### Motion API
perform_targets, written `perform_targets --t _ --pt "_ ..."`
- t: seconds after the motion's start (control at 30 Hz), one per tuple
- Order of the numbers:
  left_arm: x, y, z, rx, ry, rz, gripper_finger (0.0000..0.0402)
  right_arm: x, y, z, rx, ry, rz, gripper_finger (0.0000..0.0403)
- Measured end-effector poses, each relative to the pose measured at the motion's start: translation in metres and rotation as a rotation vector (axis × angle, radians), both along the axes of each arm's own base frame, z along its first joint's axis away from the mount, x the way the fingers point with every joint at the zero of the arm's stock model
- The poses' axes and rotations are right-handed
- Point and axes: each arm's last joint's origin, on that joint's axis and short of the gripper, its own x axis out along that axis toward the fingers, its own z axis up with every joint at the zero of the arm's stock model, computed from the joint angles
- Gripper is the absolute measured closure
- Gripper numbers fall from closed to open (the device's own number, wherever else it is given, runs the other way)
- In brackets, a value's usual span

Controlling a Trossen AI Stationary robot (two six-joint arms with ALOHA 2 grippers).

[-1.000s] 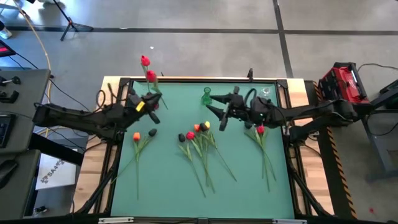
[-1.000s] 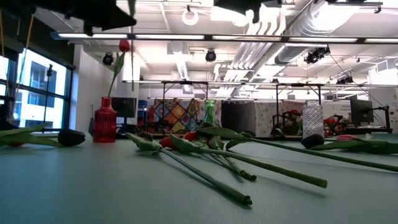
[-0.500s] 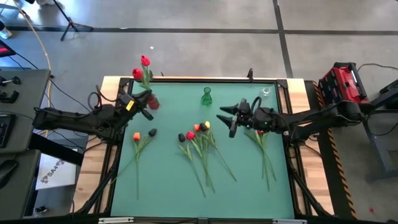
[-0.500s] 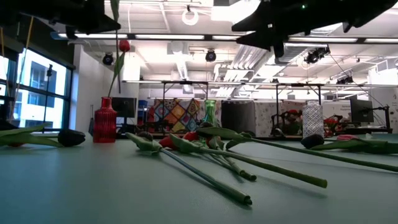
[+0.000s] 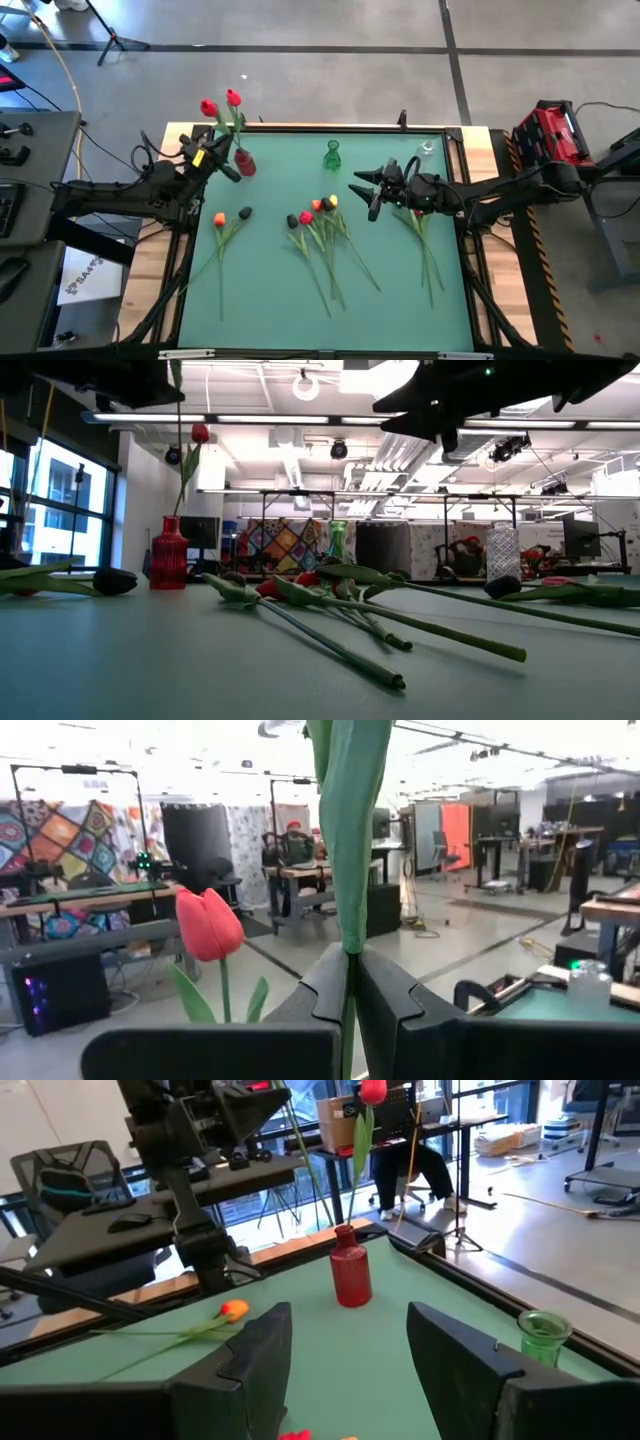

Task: Sort flowers into vase by color
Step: Put the red tulip into the red vase

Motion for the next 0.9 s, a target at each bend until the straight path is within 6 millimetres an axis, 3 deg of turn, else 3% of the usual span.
perform_targets --t 0.33,0.9 --pt "-0.002 0.0 -0.005 -0.035 0.024 0.006 0.0401 0.0 0.0 -0.002 -0.012 0.027 0.0 0.0214" --pt "-0.025 0.0 -0.002 -0.045 -0.002 0.08 0.0401 0.0 0.001 -0.004 -0.005 0.046 0.001 0.0215"
